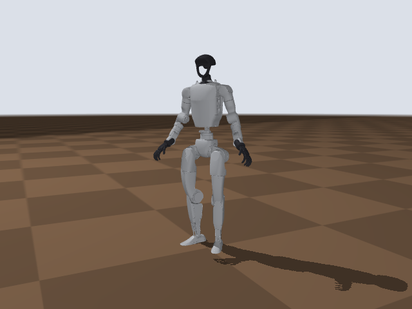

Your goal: Upper body actions

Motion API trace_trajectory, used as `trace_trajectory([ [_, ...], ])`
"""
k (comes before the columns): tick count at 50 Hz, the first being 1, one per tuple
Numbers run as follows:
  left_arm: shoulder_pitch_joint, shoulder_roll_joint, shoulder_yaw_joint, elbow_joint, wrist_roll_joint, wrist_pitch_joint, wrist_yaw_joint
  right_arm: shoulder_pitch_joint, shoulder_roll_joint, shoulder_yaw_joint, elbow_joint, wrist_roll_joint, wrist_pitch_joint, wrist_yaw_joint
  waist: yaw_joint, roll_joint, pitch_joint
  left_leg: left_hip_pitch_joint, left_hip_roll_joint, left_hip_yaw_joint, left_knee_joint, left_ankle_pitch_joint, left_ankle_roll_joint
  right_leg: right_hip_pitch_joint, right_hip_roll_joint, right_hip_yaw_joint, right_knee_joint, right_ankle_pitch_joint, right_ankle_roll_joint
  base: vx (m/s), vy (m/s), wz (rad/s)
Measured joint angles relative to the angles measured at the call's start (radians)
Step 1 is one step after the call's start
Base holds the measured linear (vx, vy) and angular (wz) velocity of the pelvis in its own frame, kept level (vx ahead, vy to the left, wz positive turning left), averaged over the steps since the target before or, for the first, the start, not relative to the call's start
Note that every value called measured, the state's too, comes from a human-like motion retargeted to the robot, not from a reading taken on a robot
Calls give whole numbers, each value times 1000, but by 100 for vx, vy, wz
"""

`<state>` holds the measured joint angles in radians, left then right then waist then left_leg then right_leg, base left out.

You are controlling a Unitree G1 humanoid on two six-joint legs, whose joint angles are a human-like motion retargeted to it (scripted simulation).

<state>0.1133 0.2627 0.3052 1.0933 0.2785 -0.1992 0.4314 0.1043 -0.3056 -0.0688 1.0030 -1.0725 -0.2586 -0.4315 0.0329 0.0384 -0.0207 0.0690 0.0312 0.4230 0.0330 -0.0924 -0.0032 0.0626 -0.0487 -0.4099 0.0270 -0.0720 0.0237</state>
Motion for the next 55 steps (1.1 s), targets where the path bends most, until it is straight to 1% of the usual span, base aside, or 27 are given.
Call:
trace_trajectory([
  [2,-21,-15,2,142,-39,85,-74,-33,34,14,195,6,40,71,0,0,-8,-5,1,0,0,1,0,-5,0,-1,0,1,0,0,0,0],
  [3,-34,-27,10,211,-51,96,-86,-49,52,19,296,24,63,119,1,0,-12,-7,1,-1,1,1,0,-7,0,-1,0,2,0,0,0,0],
  [5,-60,-45,21,354,-97,90,-86,-78,86,27,482,96,137,260,5,0,-17,-8,1,-1,1,2,0,-8,0,-2,0,2,0,0,0,0],
  [7,-81,-59,9,483,-177,103,-117,-90,114,45,612,222,257,470,12,0,-16,-7,0,-4,1,2,1,-5,0,-3,1,1,0,0,0,0],
  [8,-88,-68,-2,533,-214,122,-147,-90,128,58,652,288,325,578,15,-1,-13,-6,0,-5,1,2,1,-3,-1,-4,1,1,0,0,0,0],
  [10,-91,-96,-21,592,-260,178,-217,-78,158,63,695,398,424,722,9,-6,-8,-7,-8,-20,3,3,3,1,3,-20,-6,2,-9,1,-1,14],
  [12,-80,-136,-34,605,-272,232,-311,-50,189,44,695,478,438,715,47,-11,-10,-7,-9,18,2,-1,2,23,27,16,-29,-11,-21,2,0,-61],
  [13,-72,-157,-43,605,-268,251,-365,-35,203,33,687,512,444,662,54,-12,-8,-5,-10,25,2,-3,1,15,29,23,-26,-9,-27,0,1,-38],
  [15,-54,-195,-70,602,-242,269,-470,-10,221,23,655,595,423,543,46,-16,-7,-9,-17,20,3,-3,3,11,32,16,-29,-7,-36,-1,1,33],
  [17,-37,-224,-112,599,-192,270,-551,-2,220,13,632,624,358,463,-24,-31,-12,-28,-7,-47,32,-7,-24,14,-4,-44,-28,-8,-21,-2,1,139],
  [18,-29,-237,-133,598,-160,275,-572,-3,213,12,628,614,328,450,-58,-40,-17,-40,3,-79,51,-12,-43,15,-29,-73,-26,-8,-8,-2,2,122],
  [20,-21,-250,-133,585,-107,336,-509,-15,189,24,628,556,303,478,-79,-38,-24,-52,10,-91,60,-12,-48,5,-45,-85,-18,-4,4,-2,1,34],
  [22,-22,-238,-124,562,-108,307,-472,-29,168,49,619,485,334,546,-41,-31,-26,-53,13,-42,49,-1,-39,-11,-34,-37,-14,3,-1,-3,2,-117],
  [23,-26,-224,-122,558,-110,278,-473,-39,159,57,607,449,358,590,-3,-27,-22,-55,18,1,46,6,-32,-18,-27,5,-12,7,-3,-2,1,-175],
  [25,-28,-197,-133,547,-97,251,-509,-49,147,73,589,407,370,635,54,-18,-20,-50,13,64,26,18,-8,-28,-10,66,-8,15,-5,-1,0,-142],
  [27,-33,-169,-161,534,-58,271,-584,-59,140,69,572,398,355,631,47,-14,-27,-44,7,51,18,13,-6,-31,-8,51,-8,14,-4,-1,0,41],
  [28,-37,-156,-172,526,-35,284,-619,-62,139,63,561,403,347,620,-1,-11,-35,-43,2,-1,19,2,-10,-29,-14,-1,-8,8,0,-1,0,130],
  [30,-42,-138,-171,514,-3,290,-648,-63,144,64,537,425,333,591,-2,-12,-40,-49,1,1,18,5,-7,-33,-14,0,-7,9,-1,0,0,42],
  [35,-66,-129,-157,497,-30,285,-581,-68,177,50,490,513,291,557,-13,-11,-48,-55,3,-6,20,4,-9,-39,-15,-5,-5,9,1,0,0,0],
  [37,-75,-137,-144,495,-53,278,-566,-70,191,49,486,546,283,579,-14,-12,-51,-55,2,-7,20,3,-8,-40,-14,-6,-5,8,1,0,0,0],
  [40,-90,-154,-126,498,-80,273,-580,-74,209,55,490,581,284,628,-13,-14,-54,-56,2,-9,21,3,-8,-39,-16,-7,-5,8,1,0,0,0],
  [43,-103,-170,-127,504,-93,266,-618,-75,217,75,494,565,291,650,-12,-14,-60,-57,1,-11,21,3,-8,-39,-17,-9,-5,8,2,0,0,0],
  [49,-112,-197,-163,512,-66,239,-688,-72,211,111,497,464,270,609,-7,-13,-72,-58,1,-9,19,1,-9,-43,-18,-7,-3,6,3,0,0,0],
  [55,-102,-196,-223,496,2,205,-651,-75,203,90,515,495,278,621,-8,-11,-77,-57,1,-9,19,-1,-9,-44,-17,-7,-3,4,3,0,0,0],
])
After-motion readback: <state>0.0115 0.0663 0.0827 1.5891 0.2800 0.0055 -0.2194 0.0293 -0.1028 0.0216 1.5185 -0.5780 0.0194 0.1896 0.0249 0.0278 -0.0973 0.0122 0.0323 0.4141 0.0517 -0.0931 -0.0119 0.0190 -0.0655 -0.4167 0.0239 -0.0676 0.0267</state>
